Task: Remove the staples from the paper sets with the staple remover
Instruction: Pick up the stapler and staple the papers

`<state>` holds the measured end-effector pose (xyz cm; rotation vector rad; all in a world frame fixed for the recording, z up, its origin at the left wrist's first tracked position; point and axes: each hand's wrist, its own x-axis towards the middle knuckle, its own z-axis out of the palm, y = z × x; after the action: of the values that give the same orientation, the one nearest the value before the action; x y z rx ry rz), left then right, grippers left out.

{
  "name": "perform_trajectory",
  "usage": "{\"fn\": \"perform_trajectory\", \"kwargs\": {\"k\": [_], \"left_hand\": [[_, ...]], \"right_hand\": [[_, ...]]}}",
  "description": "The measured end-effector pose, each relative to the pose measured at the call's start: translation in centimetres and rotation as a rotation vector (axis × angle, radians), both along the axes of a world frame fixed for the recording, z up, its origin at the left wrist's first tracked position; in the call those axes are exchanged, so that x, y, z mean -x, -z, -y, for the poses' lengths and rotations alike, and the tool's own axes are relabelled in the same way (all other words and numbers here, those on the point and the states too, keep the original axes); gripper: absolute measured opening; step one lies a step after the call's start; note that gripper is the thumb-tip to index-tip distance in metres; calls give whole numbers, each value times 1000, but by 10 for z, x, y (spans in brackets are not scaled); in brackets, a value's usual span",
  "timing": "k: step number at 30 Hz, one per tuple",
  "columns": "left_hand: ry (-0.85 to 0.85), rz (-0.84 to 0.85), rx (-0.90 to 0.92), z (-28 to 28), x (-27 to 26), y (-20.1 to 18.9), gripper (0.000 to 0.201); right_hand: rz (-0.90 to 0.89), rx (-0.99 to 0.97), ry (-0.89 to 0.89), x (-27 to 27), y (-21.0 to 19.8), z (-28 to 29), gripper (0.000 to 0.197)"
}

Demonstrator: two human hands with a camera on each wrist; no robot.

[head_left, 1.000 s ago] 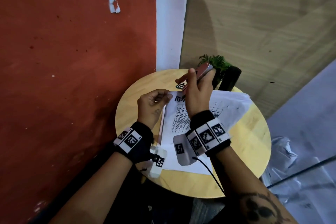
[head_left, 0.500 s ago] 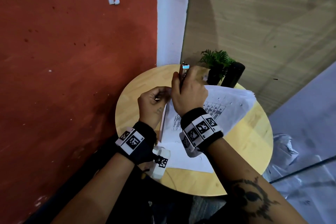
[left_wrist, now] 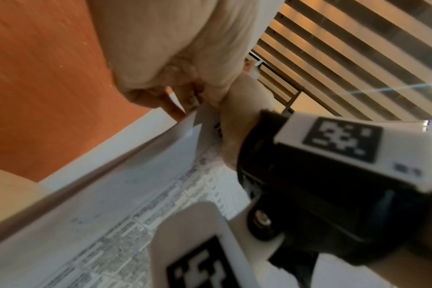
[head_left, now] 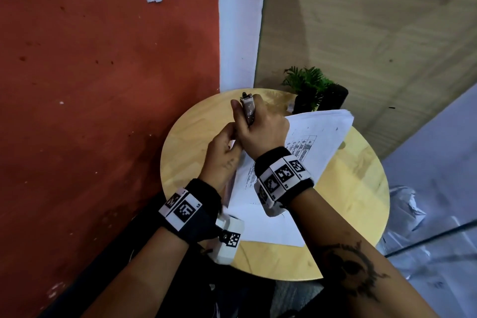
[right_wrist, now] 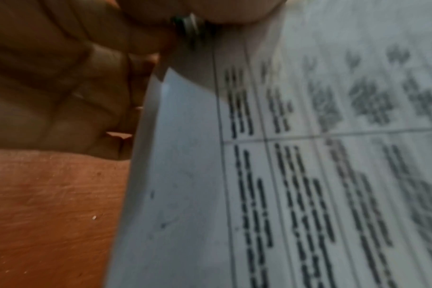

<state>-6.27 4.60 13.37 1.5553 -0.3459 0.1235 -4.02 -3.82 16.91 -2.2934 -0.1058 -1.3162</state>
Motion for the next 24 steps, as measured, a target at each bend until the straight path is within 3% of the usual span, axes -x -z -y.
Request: {"fn": "perform_trajectory", "kwargs": {"k": [6, 13, 15, 17, 20, 22, 24], "left_hand": [[51, 13, 14, 1, -4, -3, 12], [31, 141, -106, -5, -9, -2, 23], [-9, 157, -85, -8, -12, -1, 15], [-45, 158, -85, -11, -14, 2, 10], [-20, 128, -65, -14, -16, 4, 11], [8, 101, -37, -15, -15, 4, 12], [44, 71, 0, -15, -14, 3, 20]], "right_hand": [[51, -32, 2, -3, 1, 8, 42], [54, -26, -41, 5, 1, 14, 41], [44, -202, -108, 15, -3, 24, 44], [92, -585, -145, 24, -9, 46, 49], [318, -1080, -83, 41, -7, 105, 33], [228, -1189, -80, 52, 8, 141, 20], [-61, -1156, -116, 58, 33, 168, 16]]}}
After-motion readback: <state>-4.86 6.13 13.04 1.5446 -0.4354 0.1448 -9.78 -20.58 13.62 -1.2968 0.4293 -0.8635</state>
